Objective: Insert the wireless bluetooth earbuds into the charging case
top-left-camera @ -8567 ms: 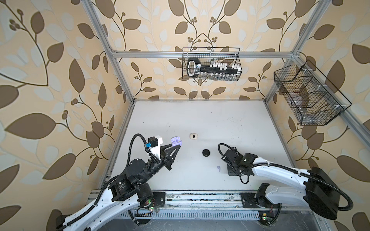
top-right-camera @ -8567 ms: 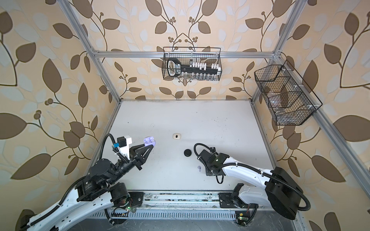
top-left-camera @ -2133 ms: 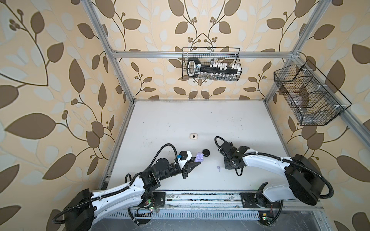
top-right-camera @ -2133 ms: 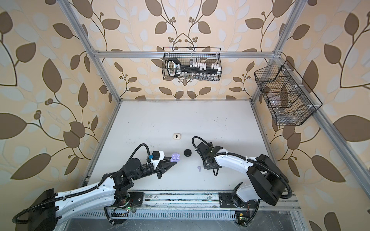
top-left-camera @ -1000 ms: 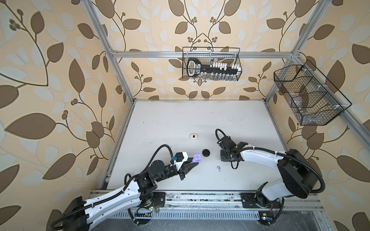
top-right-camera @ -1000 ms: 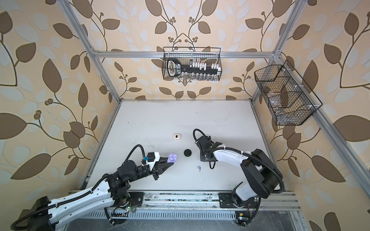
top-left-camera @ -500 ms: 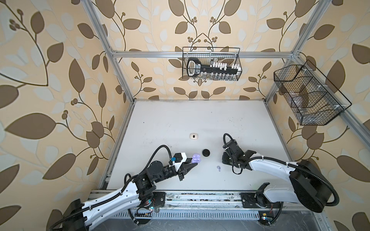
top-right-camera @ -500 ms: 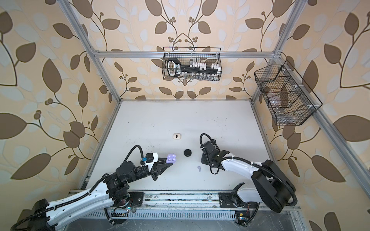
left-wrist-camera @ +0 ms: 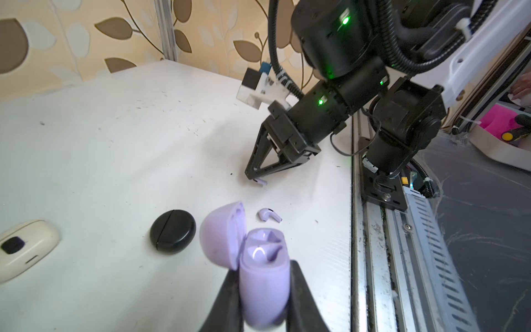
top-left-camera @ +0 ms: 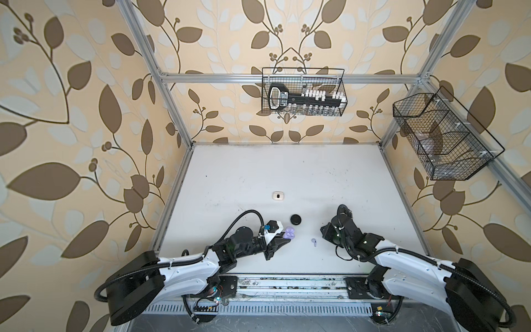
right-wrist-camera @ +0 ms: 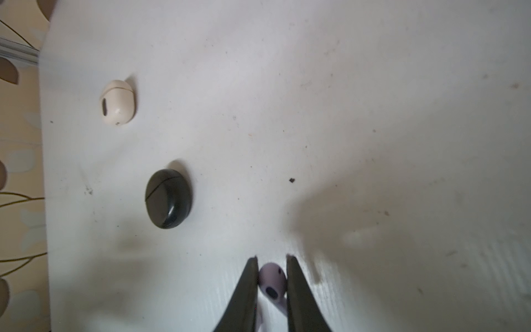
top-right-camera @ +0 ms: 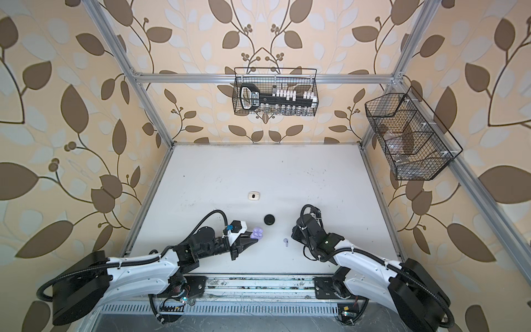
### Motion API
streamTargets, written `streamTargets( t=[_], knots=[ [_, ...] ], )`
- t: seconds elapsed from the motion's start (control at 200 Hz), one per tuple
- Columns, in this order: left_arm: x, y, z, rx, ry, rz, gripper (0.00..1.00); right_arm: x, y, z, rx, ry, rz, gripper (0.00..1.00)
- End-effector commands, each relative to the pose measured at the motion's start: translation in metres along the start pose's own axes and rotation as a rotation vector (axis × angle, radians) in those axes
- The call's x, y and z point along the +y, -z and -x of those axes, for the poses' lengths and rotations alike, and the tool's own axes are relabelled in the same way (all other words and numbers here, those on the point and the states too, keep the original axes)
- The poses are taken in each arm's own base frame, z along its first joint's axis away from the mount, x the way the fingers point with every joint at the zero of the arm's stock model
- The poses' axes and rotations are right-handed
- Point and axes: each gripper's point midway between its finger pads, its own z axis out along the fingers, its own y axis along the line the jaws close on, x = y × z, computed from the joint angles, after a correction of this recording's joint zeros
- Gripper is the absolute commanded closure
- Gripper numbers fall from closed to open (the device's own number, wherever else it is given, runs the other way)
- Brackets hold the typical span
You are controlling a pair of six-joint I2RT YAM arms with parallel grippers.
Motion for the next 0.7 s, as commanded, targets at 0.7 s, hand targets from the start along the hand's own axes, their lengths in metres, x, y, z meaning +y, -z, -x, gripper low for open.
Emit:
streamTargets(
  t=[0.7],
  knots=[
    [0.024, -0.046, 0.047, -0.26, 0.096, 0.039, 1.0, 0.021, 0.055, 0.042, -0.197, 0.232, -0.005, 0.63]
  ],
)
